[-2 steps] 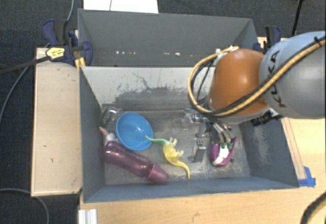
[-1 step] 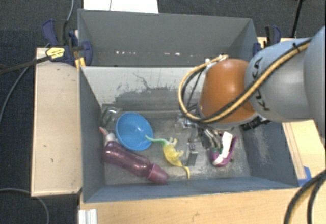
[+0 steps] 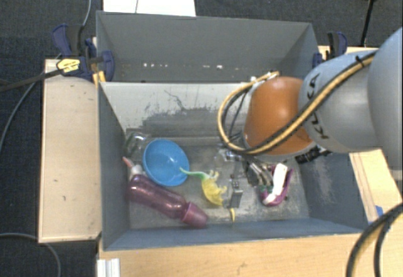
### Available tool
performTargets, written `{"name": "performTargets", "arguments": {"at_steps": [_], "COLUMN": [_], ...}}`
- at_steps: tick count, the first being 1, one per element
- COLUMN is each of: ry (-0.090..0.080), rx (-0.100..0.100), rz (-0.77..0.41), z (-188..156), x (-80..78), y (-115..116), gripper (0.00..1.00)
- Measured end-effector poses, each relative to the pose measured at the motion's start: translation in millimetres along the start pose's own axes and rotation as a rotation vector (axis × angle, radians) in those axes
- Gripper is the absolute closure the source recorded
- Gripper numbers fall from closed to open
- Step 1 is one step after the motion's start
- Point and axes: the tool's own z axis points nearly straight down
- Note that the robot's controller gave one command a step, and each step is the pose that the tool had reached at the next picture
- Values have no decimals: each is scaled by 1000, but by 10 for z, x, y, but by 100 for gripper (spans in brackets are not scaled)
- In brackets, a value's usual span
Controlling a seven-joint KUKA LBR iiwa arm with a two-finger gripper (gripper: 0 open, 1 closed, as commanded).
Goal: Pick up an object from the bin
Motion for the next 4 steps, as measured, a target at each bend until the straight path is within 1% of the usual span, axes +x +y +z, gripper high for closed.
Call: {"name": "performTargets", "arguments": {"at_steps": [1, 2, 3, 4], "ry": [-6, -6, -8, -8], "rx": [0, 0, -1, -1], "rz": [-108, -107, -145, -145], "z": [296, 296, -898, -896], "x": [-193, -193, -299, -297], "y": [250, 249, 407, 407], "gripper": [100, 100, 100, 100]}}
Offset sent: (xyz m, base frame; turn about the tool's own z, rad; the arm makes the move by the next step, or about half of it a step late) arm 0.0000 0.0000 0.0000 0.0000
